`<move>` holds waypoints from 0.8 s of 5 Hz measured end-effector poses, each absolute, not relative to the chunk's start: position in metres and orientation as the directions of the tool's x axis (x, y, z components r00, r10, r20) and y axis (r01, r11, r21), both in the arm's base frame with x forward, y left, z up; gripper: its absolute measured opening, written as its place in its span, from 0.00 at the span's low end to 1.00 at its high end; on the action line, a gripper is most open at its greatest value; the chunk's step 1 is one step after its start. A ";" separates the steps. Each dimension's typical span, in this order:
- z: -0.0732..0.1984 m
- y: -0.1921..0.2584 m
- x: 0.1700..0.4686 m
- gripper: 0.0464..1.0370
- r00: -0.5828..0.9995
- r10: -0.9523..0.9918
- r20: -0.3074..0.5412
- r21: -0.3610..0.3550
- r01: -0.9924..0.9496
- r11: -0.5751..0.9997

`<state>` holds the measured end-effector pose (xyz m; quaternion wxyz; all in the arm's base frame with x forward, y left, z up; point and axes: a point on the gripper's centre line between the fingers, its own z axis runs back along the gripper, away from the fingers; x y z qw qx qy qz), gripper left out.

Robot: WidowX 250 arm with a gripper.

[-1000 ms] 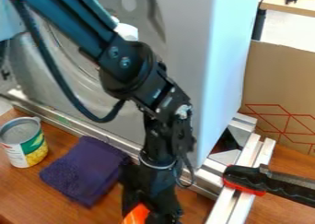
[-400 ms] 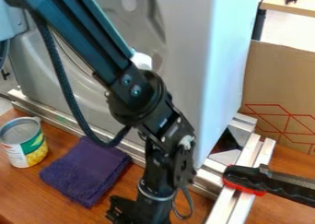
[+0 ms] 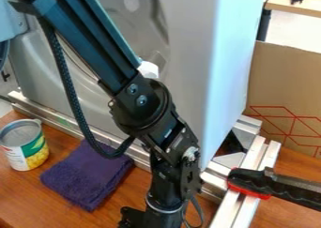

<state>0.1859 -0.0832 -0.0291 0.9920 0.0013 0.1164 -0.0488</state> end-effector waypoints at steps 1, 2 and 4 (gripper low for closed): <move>-0.029 -0.086 0.189 0.58 0.974 -0.088 -0.207 -0.024 0.085 0.996; -0.028 -0.083 0.183 0.65 0.968 0.038 -0.248 0.026 -0.032 0.999; -0.009 -0.076 0.176 0.97 0.975 0.108 -0.192 0.058 -0.098 0.993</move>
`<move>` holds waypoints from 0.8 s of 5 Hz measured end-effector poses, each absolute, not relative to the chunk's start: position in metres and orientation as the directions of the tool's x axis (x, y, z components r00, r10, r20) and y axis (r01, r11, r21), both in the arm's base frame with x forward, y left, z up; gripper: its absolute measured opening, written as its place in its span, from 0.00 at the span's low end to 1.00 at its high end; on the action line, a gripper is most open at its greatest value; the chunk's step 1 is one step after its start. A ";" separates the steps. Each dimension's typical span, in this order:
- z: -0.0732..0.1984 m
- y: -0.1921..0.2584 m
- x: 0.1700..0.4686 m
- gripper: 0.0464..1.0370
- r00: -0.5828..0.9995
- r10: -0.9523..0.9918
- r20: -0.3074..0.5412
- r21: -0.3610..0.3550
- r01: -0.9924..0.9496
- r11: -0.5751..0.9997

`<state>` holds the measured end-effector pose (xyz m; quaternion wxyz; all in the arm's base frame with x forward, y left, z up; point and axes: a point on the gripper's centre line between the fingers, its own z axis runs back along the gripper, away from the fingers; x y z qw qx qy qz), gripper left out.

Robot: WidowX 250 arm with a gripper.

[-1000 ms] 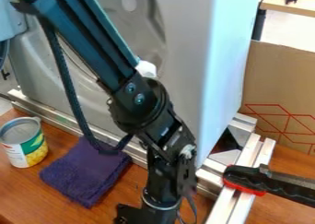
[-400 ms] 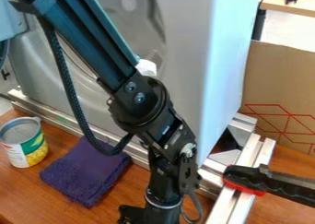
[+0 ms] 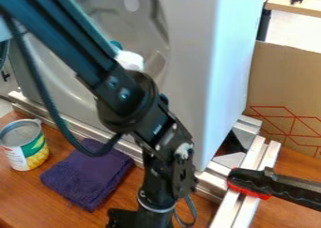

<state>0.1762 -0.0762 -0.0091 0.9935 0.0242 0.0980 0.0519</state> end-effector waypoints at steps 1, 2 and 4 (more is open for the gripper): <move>0.012 -0.074 0.173 0.97 0.994 0.082 -0.077 -0.001 -0.082 0.997; 0.044 -0.045 0.161 0.96 0.996 0.078 0.036 0.043 -0.079 0.996; 0.075 0.048 0.137 0.96 0.982 0.120 0.149 0.145 -0.142 0.979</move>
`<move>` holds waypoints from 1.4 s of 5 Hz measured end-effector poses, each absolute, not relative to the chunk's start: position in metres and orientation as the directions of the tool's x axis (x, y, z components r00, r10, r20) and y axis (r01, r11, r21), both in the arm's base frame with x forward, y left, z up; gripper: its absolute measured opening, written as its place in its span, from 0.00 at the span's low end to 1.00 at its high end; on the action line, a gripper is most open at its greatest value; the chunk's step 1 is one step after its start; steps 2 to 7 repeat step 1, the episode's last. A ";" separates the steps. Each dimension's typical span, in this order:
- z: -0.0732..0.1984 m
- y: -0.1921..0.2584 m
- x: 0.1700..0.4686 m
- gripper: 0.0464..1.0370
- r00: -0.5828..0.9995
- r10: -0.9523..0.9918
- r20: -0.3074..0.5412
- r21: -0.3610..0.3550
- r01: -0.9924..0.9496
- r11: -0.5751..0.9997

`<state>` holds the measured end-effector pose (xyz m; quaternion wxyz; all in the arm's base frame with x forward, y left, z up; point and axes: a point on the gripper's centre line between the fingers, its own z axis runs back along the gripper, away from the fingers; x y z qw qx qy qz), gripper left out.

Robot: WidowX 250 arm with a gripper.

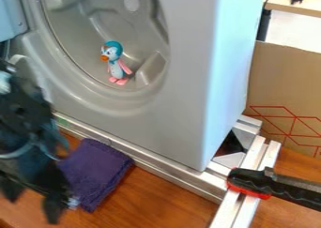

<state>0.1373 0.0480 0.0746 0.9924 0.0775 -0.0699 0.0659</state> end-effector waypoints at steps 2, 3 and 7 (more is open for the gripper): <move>0.072 0.065 0.142 0.96 0.991 0.116 0.066 0.170 -0.126 0.977; 0.072 0.065 0.142 0.96 0.991 0.116 0.066 0.170 -0.126 0.977; 0.072 0.065 0.142 0.96 0.991 0.116 0.066 0.170 -0.126 0.977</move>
